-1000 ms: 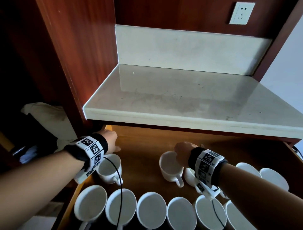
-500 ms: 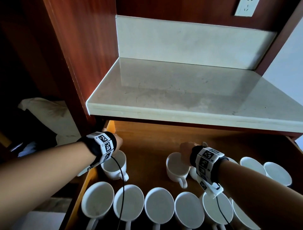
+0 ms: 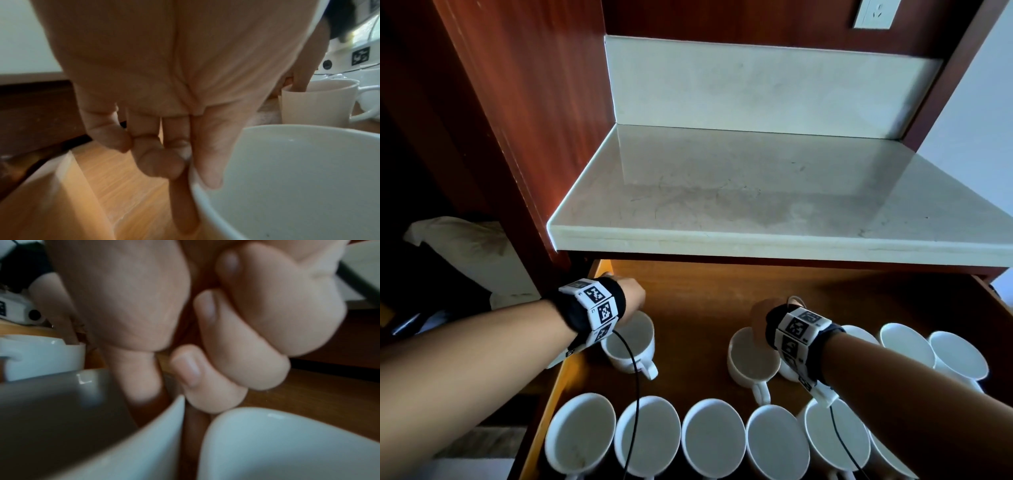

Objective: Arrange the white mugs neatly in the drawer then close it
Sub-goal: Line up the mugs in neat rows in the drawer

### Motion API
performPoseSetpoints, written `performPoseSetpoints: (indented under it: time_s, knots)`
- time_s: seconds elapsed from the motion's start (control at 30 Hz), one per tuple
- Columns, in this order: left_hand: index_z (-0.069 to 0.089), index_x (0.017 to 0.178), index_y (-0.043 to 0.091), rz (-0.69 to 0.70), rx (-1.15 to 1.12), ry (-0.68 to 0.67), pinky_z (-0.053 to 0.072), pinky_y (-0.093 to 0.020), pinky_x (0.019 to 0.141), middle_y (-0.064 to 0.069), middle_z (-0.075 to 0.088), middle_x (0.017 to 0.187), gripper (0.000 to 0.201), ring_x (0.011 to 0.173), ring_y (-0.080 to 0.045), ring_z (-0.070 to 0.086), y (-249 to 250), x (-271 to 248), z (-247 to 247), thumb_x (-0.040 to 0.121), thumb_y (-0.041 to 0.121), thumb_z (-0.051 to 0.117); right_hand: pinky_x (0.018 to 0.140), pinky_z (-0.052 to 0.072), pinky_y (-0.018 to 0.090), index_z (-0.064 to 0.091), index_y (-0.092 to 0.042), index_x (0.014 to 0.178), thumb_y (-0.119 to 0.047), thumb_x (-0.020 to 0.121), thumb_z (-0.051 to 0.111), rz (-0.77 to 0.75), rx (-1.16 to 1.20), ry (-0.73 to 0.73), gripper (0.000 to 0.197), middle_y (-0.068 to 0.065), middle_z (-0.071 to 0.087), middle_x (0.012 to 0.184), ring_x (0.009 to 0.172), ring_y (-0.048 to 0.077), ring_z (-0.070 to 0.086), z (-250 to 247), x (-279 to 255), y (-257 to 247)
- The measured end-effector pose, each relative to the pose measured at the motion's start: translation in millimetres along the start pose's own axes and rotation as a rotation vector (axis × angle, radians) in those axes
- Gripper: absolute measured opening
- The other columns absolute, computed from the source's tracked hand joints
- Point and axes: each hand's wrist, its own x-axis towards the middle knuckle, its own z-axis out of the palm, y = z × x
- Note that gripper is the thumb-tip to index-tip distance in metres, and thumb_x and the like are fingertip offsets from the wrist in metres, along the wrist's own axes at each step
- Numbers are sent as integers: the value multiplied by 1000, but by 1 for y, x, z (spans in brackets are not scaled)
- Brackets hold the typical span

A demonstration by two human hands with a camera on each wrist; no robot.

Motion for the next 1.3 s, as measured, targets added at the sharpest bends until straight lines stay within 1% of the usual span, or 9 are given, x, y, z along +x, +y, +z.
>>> performPoseSetpoints:
  time_s: [0.1,0.2,0.37,0.43,0.53,0.7,0.93,1.17,1.3]
  knots:
    - [60,123,20,51,8,98,45,-35,88,-4,60,125,28,115,-26,57,4,0,-11,95,16,55,68,47,33,66,-17,107,-23,92,51,-30,1,8,22,0,60,96,99,23,65,-3,3,0]
    - [58,123,22,100,11,143,45,-35,87,-5,59,125,29,115,-29,57,15,-2,-20,96,14,52,63,45,32,67,-17,106,-20,90,54,-38,16,21,21,-1,67,106,101,23,66,-6,2,-1]
    - [58,116,23,178,-3,285,44,-35,83,-6,60,123,27,115,-30,57,28,6,-26,96,10,45,65,44,34,67,-15,113,-21,88,59,-48,94,21,27,0,67,117,108,24,65,-10,4,4]
    - [57,114,22,203,-1,299,43,-33,79,-6,60,121,26,113,-29,57,31,9,-29,95,9,46,70,48,35,66,-14,115,-27,89,60,-75,112,24,29,1,67,118,110,24,64,-10,5,7]
    - [58,112,22,232,3,326,39,-31,73,-6,62,117,23,109,-29,59,34,13,-36,94,11,47,88,52,37,61,-15,121,-40,90,59,-135,142,53,41,2,63,123,113,24,61,-5,8,5]
    - [58,105,21,236,2,379,39,-30,69,-6,62,111,22,102,-29,60,40,11,-53,92,9,45,95,49,41,60,-17,126,-35,97,49,-205,156,128,35,4,59,130,119,25,58,1,10,6]
    - [60,118,20,243,39,311,47,-34,79,-3,63,120,31,111,-28,60,71,17,-47,93,7,47,104,38,45,55,-13,131,-30,98,51,-184,187,94,38,8,57,134,126,27,52,0,6,14]
    - [61,122,19,235,24,255,49,-35,84,-5,62,123,30,112,-28,60,89,22,-45,96,11,46,107,37,47,54,-13,133,-26,95,56,-178,255,137,40,9,55,135,127,28,51,4,3,16]
    - [61,110,19,260,-21,254,48,-35,81,-6,61,119,24,108,-29,60,96,24,-42,94,11,45,107,37,51,54,-11,131,-24,94,58,-166,253,135,40,10,56,133,126,29,52,10,3,15]
